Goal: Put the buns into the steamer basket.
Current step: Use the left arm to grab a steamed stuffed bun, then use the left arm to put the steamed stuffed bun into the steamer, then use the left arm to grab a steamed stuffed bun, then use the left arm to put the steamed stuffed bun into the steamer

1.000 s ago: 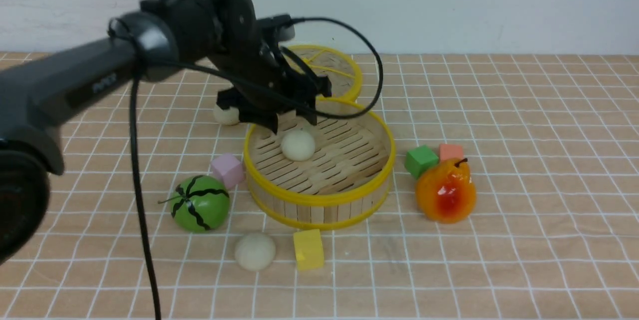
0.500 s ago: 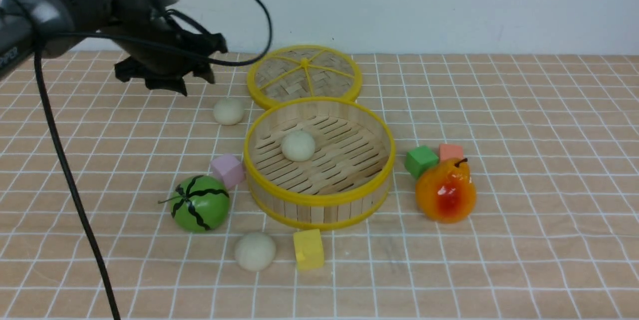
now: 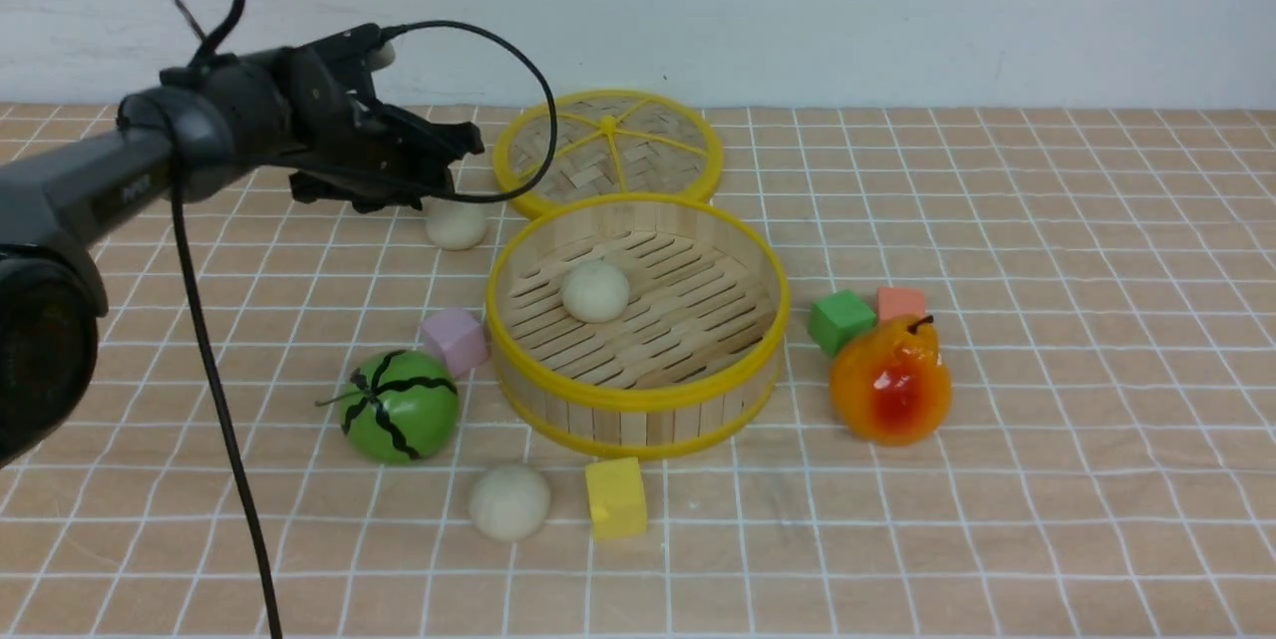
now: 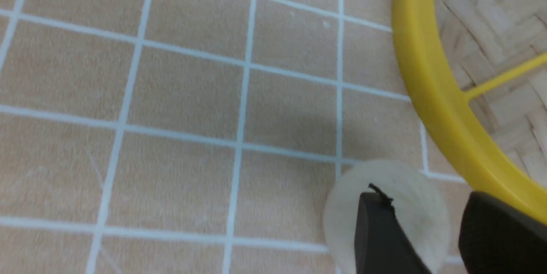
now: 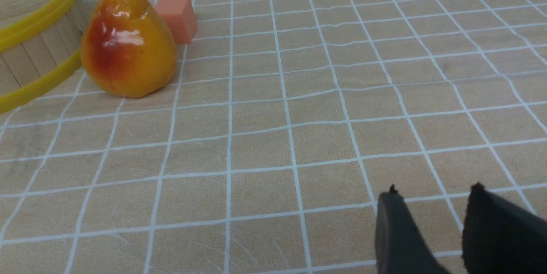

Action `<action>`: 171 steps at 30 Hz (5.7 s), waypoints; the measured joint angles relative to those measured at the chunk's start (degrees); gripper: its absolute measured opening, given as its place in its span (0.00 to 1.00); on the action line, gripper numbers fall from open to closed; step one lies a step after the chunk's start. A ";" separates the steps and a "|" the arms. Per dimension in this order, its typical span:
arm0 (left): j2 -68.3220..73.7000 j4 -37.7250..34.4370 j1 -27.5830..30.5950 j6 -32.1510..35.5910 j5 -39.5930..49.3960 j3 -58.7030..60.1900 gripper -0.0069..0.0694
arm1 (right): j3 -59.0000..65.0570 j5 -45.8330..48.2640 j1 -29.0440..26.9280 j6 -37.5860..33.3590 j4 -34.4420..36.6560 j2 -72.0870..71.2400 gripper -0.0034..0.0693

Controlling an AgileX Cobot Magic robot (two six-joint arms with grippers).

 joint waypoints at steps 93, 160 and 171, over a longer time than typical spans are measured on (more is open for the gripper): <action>-46.77 3.86 -17.01 3.80 28.43 40.30 0.74 | 0.00 0.00 0.00 0.00 0.00 0.00 0.38; -30.51 -1.81 -17.01 3.40 20.51 29.20 0.07 | 0.00 0.00 0.00 0.00 0.00 0.00 0.38; -25.25 -8.35 -17.01 3.40 3.19 28.67 0.08 | 0.00 0.00 0.00 0.00 0.00 0.00 0.38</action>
